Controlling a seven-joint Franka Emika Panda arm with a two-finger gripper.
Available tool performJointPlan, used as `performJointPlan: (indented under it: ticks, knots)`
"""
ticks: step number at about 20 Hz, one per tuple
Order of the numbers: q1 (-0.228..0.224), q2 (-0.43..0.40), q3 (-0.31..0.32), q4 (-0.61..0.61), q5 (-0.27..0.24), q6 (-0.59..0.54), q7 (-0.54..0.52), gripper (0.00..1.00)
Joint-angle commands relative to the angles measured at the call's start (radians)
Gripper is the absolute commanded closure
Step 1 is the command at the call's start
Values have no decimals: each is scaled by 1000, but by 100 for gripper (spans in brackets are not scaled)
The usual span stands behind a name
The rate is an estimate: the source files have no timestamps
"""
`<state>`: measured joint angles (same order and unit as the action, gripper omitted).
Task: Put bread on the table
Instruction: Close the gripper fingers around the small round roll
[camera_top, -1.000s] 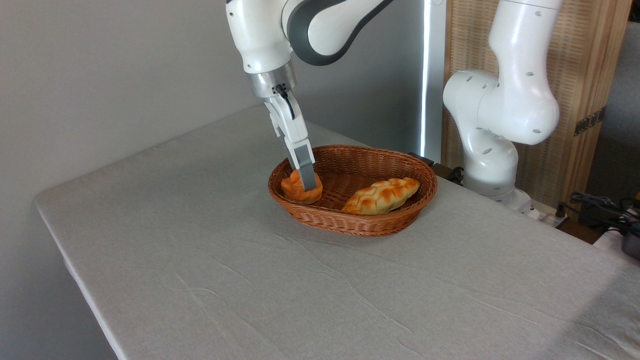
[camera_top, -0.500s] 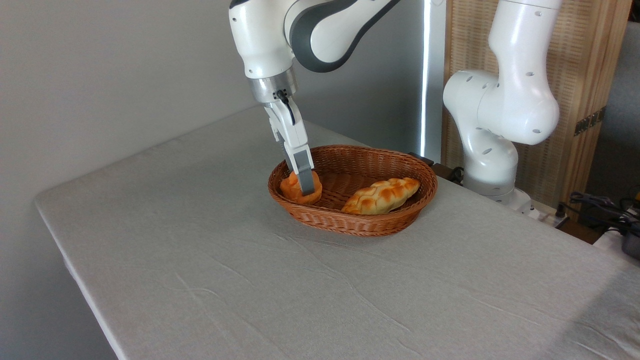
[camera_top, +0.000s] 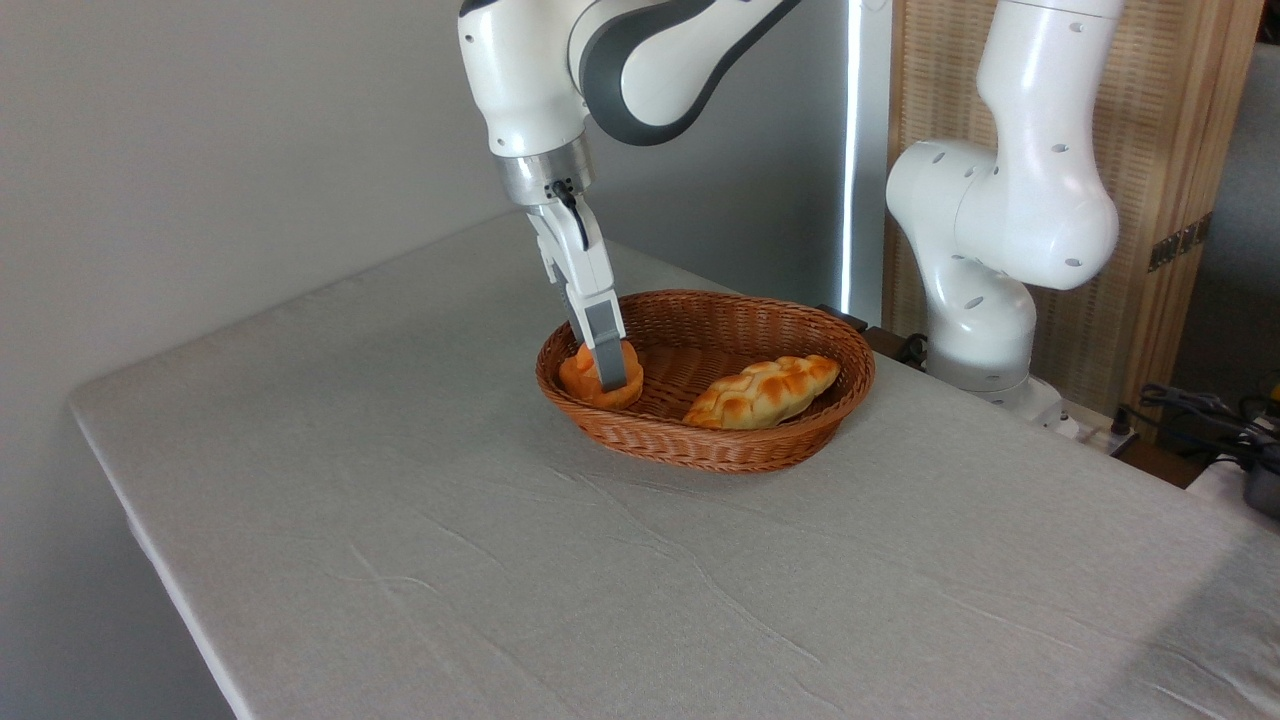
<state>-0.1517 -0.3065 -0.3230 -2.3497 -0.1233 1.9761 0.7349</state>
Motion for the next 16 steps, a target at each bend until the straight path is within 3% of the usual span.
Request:
performJointPlan:
  ticks: [1, 14, 16]
  knots:
    - [-5, 1, 4, -11, -6, 32, 17, 62]
    - [-8, -11, 2, 15, -7, 6, 14, 64]
    - [-15, -17, 5, 47, -6, -43, 18, 67]
